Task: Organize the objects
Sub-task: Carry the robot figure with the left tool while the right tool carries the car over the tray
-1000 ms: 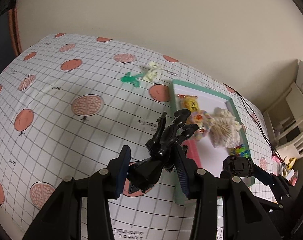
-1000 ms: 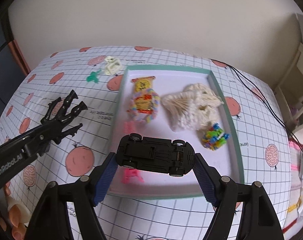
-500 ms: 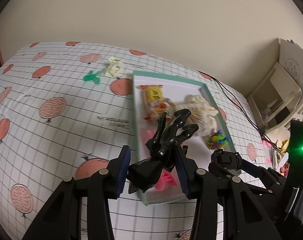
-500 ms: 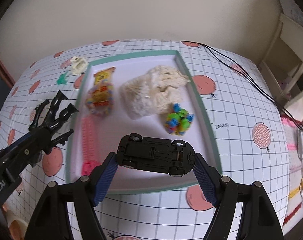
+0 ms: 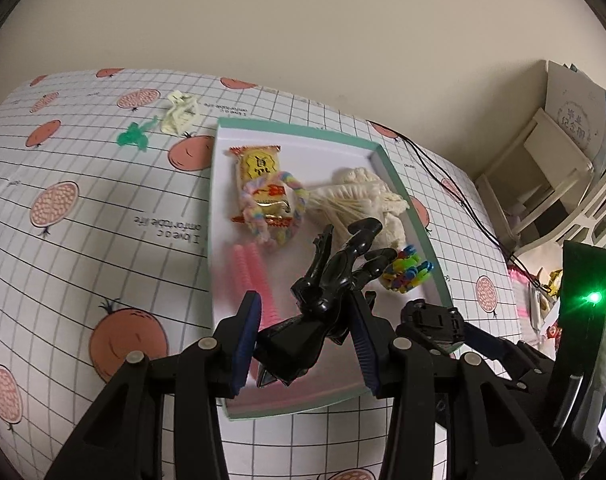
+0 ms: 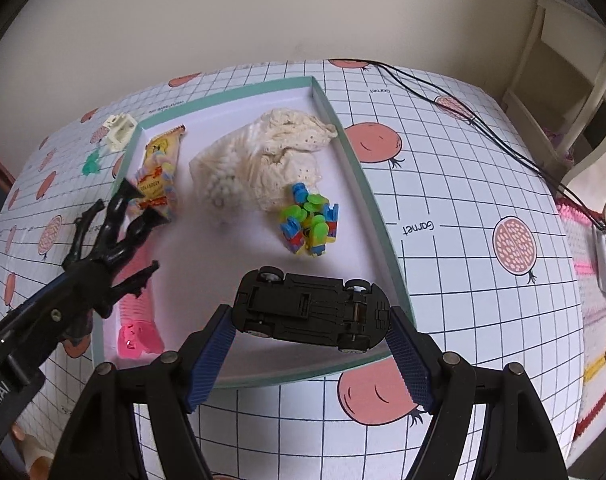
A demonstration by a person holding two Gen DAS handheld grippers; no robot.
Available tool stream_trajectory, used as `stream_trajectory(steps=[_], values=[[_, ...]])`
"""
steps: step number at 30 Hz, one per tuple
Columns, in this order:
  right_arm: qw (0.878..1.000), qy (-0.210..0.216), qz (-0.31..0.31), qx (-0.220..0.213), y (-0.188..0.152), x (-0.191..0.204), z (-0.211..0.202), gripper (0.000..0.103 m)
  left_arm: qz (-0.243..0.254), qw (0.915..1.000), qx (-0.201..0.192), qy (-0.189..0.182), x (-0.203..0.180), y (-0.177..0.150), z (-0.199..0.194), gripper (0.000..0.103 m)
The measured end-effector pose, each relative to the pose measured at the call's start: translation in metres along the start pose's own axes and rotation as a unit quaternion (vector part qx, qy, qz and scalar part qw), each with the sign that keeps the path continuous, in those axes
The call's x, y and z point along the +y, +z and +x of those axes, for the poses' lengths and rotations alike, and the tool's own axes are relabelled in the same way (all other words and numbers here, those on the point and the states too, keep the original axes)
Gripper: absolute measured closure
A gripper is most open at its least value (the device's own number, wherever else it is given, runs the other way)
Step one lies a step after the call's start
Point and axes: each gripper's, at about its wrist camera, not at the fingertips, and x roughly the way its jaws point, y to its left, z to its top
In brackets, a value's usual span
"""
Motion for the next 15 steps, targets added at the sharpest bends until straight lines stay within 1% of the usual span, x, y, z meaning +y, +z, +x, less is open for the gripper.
stream_trajectory(steps=[15], values=[[1.0, 0.004, 0.004, 0.017, -0.002, -0.003, 0.014, 0.024, 0.006, 0.9998, 0.016, 0.006, -0.005, 0.0, 0.024, 0.057]])
